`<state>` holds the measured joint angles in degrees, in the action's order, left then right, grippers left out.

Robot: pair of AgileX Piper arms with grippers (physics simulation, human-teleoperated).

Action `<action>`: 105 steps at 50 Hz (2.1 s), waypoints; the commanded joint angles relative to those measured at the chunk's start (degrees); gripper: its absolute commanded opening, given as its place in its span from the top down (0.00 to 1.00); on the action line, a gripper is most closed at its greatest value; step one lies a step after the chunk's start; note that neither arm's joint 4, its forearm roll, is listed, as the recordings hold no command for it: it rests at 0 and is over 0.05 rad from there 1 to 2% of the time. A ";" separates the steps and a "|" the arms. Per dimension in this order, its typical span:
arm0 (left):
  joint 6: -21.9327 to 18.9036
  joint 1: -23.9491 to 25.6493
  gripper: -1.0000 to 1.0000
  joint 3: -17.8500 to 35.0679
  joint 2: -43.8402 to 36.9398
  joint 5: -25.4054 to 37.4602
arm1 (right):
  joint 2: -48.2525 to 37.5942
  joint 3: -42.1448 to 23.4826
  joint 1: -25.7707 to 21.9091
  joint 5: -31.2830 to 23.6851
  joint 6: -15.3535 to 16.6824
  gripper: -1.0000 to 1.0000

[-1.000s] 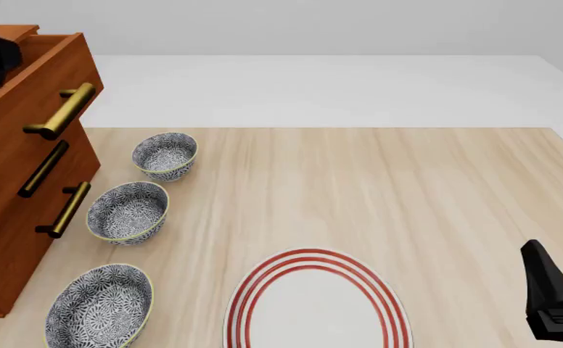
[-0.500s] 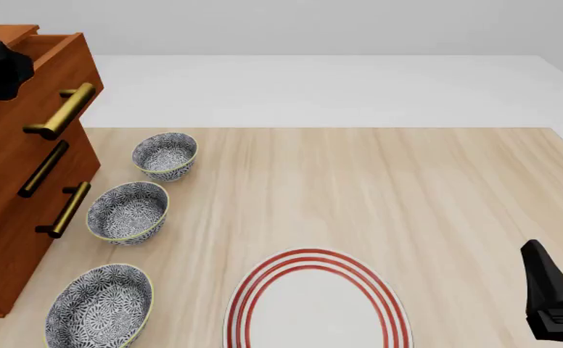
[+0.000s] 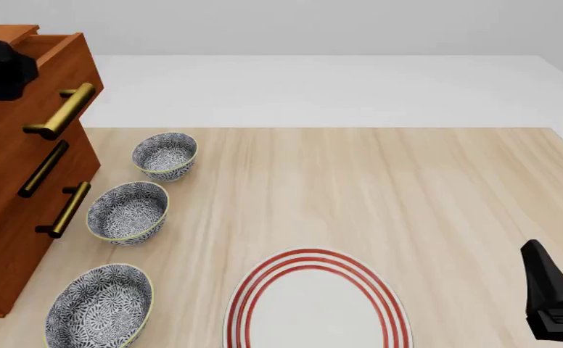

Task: Open the top drawer of the cabinet.

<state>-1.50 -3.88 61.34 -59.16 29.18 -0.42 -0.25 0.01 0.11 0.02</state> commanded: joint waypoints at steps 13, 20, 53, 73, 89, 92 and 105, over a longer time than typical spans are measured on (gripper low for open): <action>0.24 -0.16 0.00 0.34 -1.80 -0.34 | 0.00 0.00 -0.01 0.00 0.00 0.00; 0.33 -0.21 0.00 0.09 -2.11 -0.58 | 0.00 0.00 0.00 0.00 0.00 0.00; 0.68 0.00 0.00 -0.43 -3.45 -1.31 | 0.00 0.00 0.00 0.00 0.00 0.00; 1.51 -0.53 0.00 -1.42 -4.53 -2.83 | -0.01 0.00 0.00 0.00 0.00 0.00; 1.31 -0.64 0.00 -1.73 -5.12 -3.30 | 0.01 0.00 0.01 0.00 -0.01 0.00; 1.28 -0.79 0.00 -1.71 -5.29 -3.39 | 0.01 0.00 0.00 0.00 0.00 0.00; 1.45 -0.53 0.00 -2.14 -5.68 -3.70 | 0.01 0.00 0.01 0.00 -0.01 0.00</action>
<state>-0.08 -4.53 59.49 -64.42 25.79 -0.42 -0.25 0.01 0.11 0.02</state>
